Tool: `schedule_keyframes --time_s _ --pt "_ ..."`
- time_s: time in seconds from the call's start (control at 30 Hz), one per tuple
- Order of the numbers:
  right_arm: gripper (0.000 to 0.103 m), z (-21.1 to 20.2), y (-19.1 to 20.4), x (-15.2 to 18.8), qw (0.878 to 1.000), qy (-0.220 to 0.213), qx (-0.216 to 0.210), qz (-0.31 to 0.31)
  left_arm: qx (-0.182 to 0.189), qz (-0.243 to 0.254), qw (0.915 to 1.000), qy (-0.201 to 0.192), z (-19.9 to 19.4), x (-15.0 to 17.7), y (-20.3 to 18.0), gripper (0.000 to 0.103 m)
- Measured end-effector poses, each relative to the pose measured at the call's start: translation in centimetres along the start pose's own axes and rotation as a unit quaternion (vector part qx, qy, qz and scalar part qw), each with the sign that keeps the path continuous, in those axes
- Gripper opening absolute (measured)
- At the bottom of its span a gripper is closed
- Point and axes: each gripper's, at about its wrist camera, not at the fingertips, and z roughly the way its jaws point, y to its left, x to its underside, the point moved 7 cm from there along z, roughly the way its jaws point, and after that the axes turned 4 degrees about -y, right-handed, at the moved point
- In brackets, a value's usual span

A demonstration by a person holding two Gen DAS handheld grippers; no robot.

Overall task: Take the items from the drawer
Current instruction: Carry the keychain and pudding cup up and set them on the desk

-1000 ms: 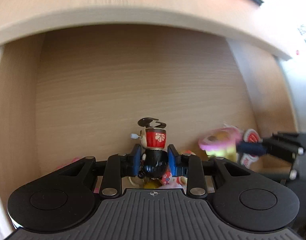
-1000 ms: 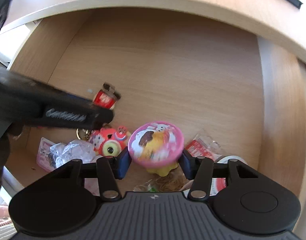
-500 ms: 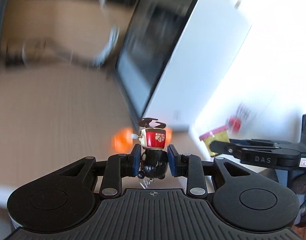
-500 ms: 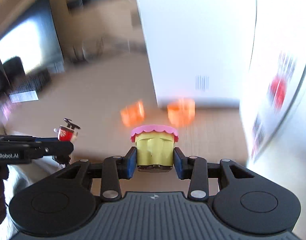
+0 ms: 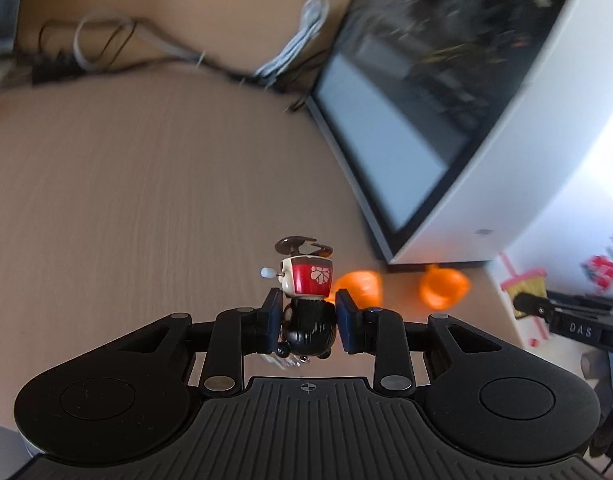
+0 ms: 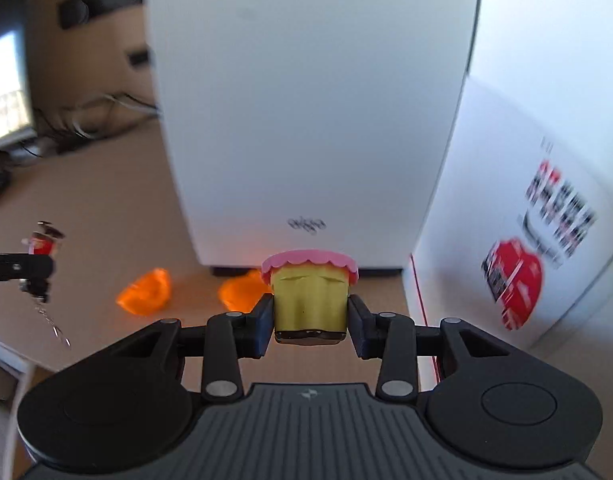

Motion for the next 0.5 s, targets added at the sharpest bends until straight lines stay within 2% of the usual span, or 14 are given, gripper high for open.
schedule_keyframes --time_s 0.2,0.3,0.5 --pt "0.038 4.4 -0.3 1.6 0.999 0.036 0.029 0.002 -0.015 -0.011 0.999 0.04 4.3 1.2 1.6 0.032" --pt "0.038 5.9 -0.1 1.7 0.999 0.046 0.03 0.0 -0.007 -0.019 0.9991 0.039 5.5 1.3 2.2 0.032" --pt "0.038 7.1 1.2 1.0 0.999 0.037 0.024 -0.021 0.008 -0.016 0.9992 0.035 6.0 1.2 2.4 0.032"
